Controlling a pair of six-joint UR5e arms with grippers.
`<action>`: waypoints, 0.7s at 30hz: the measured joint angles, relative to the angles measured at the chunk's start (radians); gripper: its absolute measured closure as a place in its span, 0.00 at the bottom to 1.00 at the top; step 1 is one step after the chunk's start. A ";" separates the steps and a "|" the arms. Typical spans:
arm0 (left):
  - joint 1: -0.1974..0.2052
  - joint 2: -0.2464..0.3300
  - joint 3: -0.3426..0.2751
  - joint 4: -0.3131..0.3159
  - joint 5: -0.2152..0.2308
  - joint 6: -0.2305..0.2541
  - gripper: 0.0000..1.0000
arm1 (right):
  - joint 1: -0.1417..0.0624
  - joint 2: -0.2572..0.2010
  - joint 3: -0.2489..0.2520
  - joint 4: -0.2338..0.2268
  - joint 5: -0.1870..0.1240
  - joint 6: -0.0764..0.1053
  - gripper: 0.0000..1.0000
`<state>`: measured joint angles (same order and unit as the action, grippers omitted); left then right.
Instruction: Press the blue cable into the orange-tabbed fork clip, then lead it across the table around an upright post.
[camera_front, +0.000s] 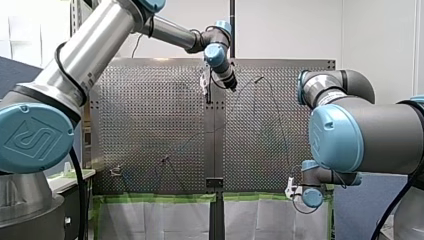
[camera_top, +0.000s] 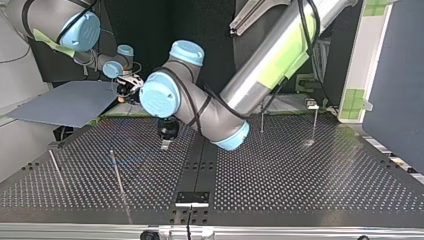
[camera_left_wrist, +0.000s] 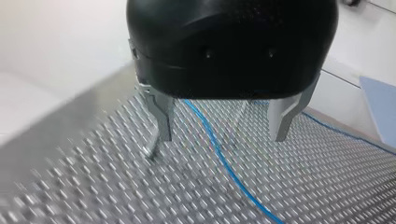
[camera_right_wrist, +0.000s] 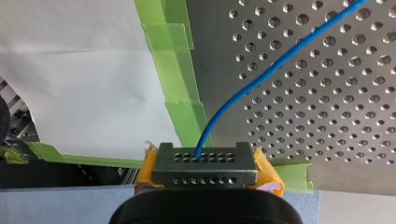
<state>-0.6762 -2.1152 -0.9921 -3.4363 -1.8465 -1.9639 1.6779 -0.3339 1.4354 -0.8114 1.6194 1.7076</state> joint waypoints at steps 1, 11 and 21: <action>-0.002 0.011 0.000 0.000 0.007 0.010 0.01 | 0.000 0.000 0.000 -0.001 0.000 0.000 1.00; -0.016 0.078 0.001 -0.048 0.097 0.107 0.01 | -0.002 0.000 -0.002 -0.026 -0.022 0.000 1.00; -0.025 0.080 0.007 -0.104 0.120 0.200 0.01 | -0.002 0.000 -0.009 -0.054 -0.065 -0.001 1.00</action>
<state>-0.7009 -2.0347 -0.9847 -3.5401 -1.7265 -1.7641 1.6759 -0.3339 1.4266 -0.8657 1.5541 1.7070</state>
